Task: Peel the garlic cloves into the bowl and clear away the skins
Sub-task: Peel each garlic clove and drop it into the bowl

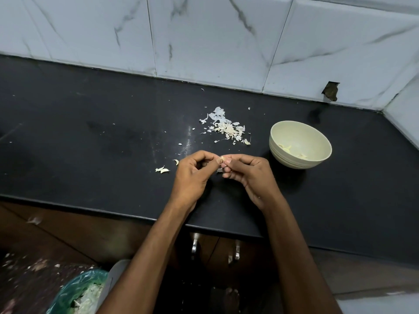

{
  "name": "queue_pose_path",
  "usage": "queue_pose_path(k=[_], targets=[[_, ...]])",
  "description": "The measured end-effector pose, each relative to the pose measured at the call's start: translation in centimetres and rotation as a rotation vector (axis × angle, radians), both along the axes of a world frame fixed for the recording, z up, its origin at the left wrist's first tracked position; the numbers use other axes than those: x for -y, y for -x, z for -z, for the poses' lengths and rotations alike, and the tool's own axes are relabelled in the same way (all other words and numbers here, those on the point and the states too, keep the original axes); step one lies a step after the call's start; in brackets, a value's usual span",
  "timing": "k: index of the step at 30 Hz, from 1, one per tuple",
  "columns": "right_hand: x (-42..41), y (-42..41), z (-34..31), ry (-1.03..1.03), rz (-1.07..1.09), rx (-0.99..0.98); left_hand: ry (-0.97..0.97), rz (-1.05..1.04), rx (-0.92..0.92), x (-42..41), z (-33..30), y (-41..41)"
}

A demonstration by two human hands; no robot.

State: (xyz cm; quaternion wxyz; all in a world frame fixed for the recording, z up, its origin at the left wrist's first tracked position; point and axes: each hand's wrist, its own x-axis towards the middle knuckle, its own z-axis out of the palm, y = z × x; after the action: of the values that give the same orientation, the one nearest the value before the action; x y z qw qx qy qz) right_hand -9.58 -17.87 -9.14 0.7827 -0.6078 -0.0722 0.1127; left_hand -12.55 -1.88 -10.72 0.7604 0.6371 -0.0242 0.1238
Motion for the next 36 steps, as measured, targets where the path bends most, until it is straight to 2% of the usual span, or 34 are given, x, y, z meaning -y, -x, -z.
queue_pose_path(k=[3, 6, 16, 27, 36], targets=[[0.4, -0.1, -0.5, -0.083, -0.032, -0.089, 0.014, 0.033, 0.018, 0.1, -0.2, 0.3], [0.3, -0.1, -0.5, -0.101, 0.016, -0.089, 0.04, 0.021, 0.0, 0.2, -0.2, 0.2], [-0.4, 0.5, 0.2, 0.031, 0.133, 0.052, -0.15, -0.118, 0.051, 0.1, 0.0, 0.2], [-0.2, 0.8, -0.3, -0.012, 0.127, 0.007, -0.124, -0.044, 0.027, -0.2, -0.1, 0.1], [-0.3, 0.9, -0.3, 0.002, 0.106, 0.004, -0.143, -0.075, 0.021, -0.1, 0.2, 0.0]])
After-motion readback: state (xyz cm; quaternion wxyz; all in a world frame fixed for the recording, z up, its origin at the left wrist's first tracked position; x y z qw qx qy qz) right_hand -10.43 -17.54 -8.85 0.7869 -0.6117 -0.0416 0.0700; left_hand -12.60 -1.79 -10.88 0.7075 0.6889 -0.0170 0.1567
